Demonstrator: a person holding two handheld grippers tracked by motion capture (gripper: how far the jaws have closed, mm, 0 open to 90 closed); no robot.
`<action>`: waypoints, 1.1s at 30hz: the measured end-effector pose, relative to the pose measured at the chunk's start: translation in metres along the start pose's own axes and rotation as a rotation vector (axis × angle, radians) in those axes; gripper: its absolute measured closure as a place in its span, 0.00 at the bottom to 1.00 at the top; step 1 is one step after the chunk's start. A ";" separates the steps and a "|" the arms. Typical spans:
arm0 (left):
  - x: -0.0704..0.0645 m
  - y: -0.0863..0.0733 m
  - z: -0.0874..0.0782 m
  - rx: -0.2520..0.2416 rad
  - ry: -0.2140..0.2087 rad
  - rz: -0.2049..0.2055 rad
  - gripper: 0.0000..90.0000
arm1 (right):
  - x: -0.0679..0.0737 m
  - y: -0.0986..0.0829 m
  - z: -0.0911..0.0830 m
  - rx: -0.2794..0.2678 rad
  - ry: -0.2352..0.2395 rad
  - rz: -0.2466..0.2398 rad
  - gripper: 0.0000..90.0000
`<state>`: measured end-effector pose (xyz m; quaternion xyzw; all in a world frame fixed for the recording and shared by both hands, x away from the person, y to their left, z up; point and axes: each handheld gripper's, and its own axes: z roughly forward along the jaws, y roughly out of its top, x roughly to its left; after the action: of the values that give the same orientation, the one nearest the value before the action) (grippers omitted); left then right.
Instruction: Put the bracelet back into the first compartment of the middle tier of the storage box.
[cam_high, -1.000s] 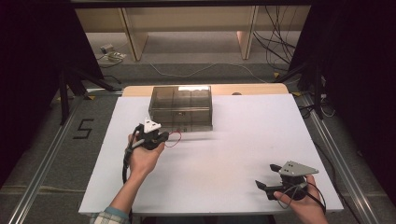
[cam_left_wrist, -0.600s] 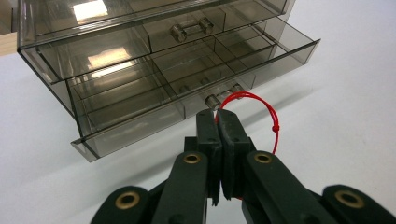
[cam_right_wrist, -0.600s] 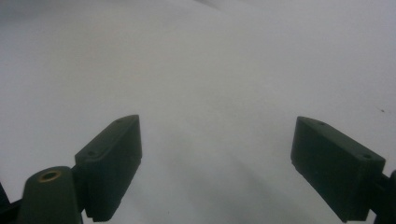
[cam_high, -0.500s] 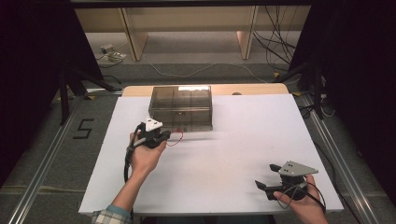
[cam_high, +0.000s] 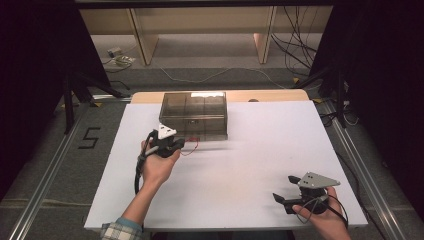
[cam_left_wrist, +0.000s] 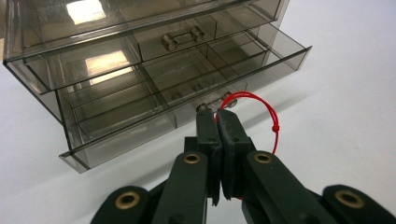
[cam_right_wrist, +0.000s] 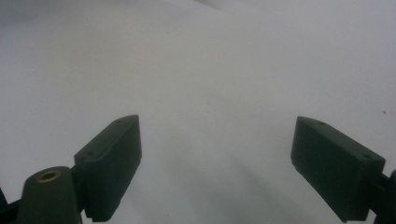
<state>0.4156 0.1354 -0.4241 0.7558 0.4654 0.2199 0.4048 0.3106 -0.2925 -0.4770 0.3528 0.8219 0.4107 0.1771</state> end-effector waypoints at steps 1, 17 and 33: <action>0.000 0.001 0.000 -0.001 0.001 0.000 0.98 | 0.000 0.000 0.000 0.000 0.000 0.001 0.19; 0.001 0.008 0.006 0.003 0.000 0.001 0.98 | -0.001 0.000 0.000 0.002 -0.006 0.010 0.19; 0.000 0.017 0.007 0.000 0.004 0.007 0.98 | -0.001 0.000 0.000 0.003 -0.005 0.011 0.19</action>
<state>0.4293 0.1287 -0.4143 0.7570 0.4634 0.2231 0.4031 0.3107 -0.2932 -0.4771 0.3587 0.8202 0.4093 0.1764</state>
